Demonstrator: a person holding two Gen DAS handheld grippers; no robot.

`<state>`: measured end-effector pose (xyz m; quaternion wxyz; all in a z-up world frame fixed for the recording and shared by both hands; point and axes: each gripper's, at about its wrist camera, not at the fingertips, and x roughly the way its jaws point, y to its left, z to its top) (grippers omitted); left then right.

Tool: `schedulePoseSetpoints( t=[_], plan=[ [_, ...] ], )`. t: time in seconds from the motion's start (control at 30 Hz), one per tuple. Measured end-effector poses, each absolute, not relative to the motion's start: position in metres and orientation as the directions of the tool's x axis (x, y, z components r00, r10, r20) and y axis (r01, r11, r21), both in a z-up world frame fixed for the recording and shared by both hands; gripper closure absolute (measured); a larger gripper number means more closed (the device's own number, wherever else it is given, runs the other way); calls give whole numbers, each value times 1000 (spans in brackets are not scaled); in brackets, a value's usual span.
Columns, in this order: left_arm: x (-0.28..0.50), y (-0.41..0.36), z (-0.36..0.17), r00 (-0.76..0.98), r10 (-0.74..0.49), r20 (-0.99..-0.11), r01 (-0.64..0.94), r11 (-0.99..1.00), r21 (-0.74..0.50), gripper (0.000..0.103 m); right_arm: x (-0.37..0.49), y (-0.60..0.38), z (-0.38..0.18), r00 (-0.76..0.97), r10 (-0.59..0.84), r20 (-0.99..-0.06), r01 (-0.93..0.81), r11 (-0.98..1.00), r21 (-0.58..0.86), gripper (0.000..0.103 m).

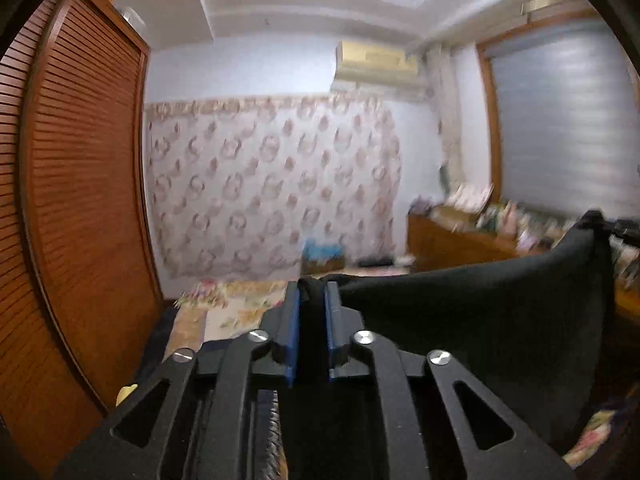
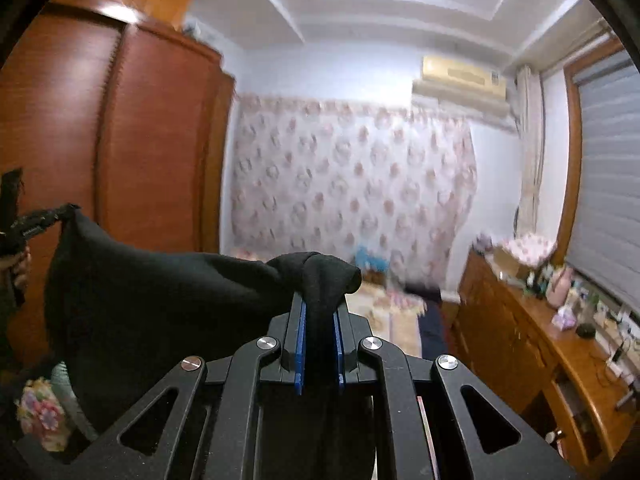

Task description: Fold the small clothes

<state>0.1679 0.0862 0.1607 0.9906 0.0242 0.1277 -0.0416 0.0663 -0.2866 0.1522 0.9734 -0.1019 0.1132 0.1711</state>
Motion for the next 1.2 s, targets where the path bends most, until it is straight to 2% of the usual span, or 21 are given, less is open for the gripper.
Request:
schedulePoseSetpoints(
  t=[0.03, 0.07, 0.1, 0.13, 0.17, 0.23, 0.33, 0.4, 0.47, 0.77, 0.83, 0.87, 1.2],
  plan=[
    [192, 87, 146, 956, -56, -287, 76, 995, 59, 78, 98, -279, 136, 909, 291, -300, -346, 926, -149, 90],
    [224, 90, 124, 940, -38, -338, 68, 995, 78, 68, 127, -273, 120, 898, 268, -350, -332, 933, -138, 87],
    [244, 93, 107, 921, -53, -385, 84, 994, 63, 62, 157, -267, 101, 886, 222, -407, -300, 944, -137, 75],
    [254, 90, 97, 906, -71, -417, 99, 994, 46, 60, 188, -260, 78, 870, 165, -465, -259, 955, -146, 65],
    [270, 91, 78, 882, -78, -464, 99, 995, 21, 60, 208, -256, 62, 853, 134, -504, -239, 959, -149, 62],
    [276, 93, 55, 861, -86, -501, 94, 995, -9, 59, 245, -251, 20, 808, 86, -582, -204, 969, -140, 62],
    [261, 85, 33, 844, -125, -522, 125, 992, -35, 47, 260, -250, -15, 777, 121, -618, -197, 979, -56, 62],
    [245, 80, 23, 833, -145, -535, 146, 988, -40, 27, 256, -247, -35, 761, 138, -634, -209, 977, -38, 61],
    [231, 77, 14, 811, -182, -556, 175, 982, -67, 22, 249, -249, -47, 758, 147, -636, -220, 975, -38, 61],
    [184, 58, -17, 749, -216, -627, 207, 974, -89, 22, 212, -316, -56, 725, 257, -639, -264, 961, 86, 59],
    [181, 55, -27, 732, -213, -647, 204, 975, -90, 22, 202, -322, -54, 715, 261, -649, -261, 960, 98, 47],
    [179, 54, -32, 729, -210, -652, 203, 975, -86, 22, 199, -326, -55, 711, 260, -653, -256, 961, 104, 45],
    [166, 48, -58, 683, -178, -708, 198, 979, -55, 22, 195, -323, -68, 655, 243, -715, -256, 962, 92, 45]
  ],
)
